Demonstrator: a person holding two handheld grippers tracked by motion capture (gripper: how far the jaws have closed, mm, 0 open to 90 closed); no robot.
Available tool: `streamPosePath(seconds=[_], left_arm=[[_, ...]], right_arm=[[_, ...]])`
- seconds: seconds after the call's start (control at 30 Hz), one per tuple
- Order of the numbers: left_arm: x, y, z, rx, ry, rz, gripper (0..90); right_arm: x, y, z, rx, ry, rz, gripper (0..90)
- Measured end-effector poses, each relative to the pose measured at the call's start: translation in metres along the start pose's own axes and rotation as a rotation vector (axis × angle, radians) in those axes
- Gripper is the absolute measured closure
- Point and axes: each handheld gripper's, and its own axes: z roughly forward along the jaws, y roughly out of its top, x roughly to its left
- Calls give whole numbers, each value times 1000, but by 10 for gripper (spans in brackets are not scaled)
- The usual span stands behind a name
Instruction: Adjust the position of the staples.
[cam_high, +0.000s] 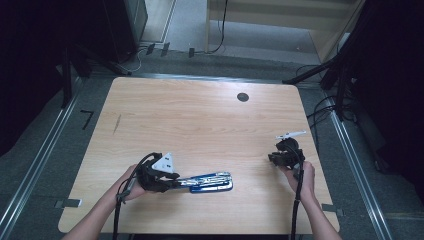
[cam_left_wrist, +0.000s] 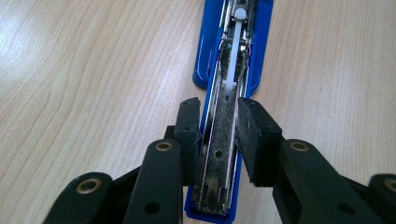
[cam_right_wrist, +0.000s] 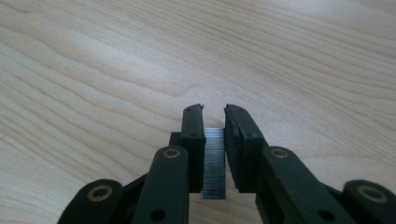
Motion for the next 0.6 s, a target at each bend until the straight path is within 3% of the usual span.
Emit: streamPosePath(seconds=[0.6], left_arm=[[0,0,0,0,-3,-2,710]], right_arm=[[17,4,-11,-3,65,-66,795]])
